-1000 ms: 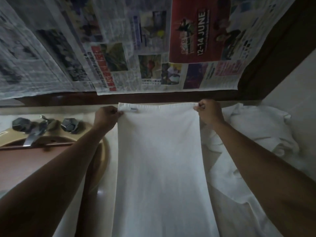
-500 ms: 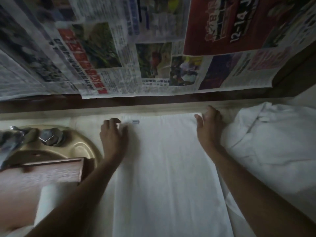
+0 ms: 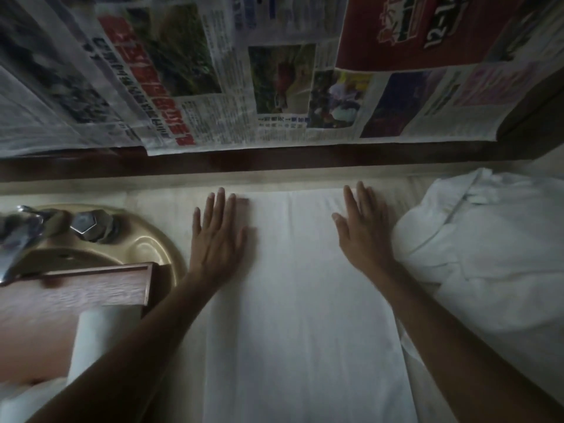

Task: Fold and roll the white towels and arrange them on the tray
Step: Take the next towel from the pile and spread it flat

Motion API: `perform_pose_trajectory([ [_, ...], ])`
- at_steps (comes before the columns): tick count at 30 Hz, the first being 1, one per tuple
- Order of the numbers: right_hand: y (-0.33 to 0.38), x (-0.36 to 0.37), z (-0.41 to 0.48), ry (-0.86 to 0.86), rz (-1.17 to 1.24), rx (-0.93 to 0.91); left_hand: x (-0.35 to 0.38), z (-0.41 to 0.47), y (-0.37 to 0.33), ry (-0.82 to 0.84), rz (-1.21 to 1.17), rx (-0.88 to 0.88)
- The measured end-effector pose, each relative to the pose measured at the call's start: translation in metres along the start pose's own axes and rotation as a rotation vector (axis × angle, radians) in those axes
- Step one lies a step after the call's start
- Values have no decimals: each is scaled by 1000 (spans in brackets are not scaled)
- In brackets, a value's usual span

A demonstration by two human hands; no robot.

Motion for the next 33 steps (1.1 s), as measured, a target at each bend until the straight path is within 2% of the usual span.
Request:
perform_pose_trajectory([
  [2, 29, 2, -38, -45, 41, -50, 4, -32, -40, -5, -49, 88],
  [4, 55, 13, -83, -5, 36, -128, 23, -72, -74, 77, -60, 189],
  [6, 51, 17, -104, 21, -24, -197, 33, -92, -69, 90, -34, 206],
  [8, 18, 11, -98, 6, -118, -180, 29, -92, -39, 45, -18, 139],
  [11, -30, -11, -79, -23, -194, -27, 18, -88, 4, 71, -9, -32],
  [13, -17, -20, -93, -53, -150, -7, 14, -108, -12, 35, -34, -28],
  [15, 28, -10, -135, -34, -67, -103, 17, -142, -53, -13, -82, 63],
  [17, 68, 6, -190, 61, -17, -247, 27, -179, -87, -3, -109, 154],
  [19, 60, 11, -210, 90, -14, -295, 28, -194, -87, -1, -90, 190],
  [24, -37, -22, -178, -34, -110, -56, 8, -219, -8, -40, 31, 5],
  [27, -10, -27, -224, -60, -20, 1, 1, -259, -45, -59, -54, -3],
  [30, 53, -5, -301, 90, 40, -198, 17, -297, -114, -10, -173, 109],
  [32, 52, -2, -323, 116, 32, -289, 25, -316, -120, 19, -160, 129],
  [33, 34, -5, -318, 92, 38, -277, 25, -322, -107, 4, -129, 112],
])
Point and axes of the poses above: each hand's wrist, its own z-axis towards the middle knuckle, its own x-axis out of the palm, y = z × x, the point moved 8 cm from there along z, towards the middle knuckle, and after that the axes turned 3 degrees about z, right-handed, at the moved point
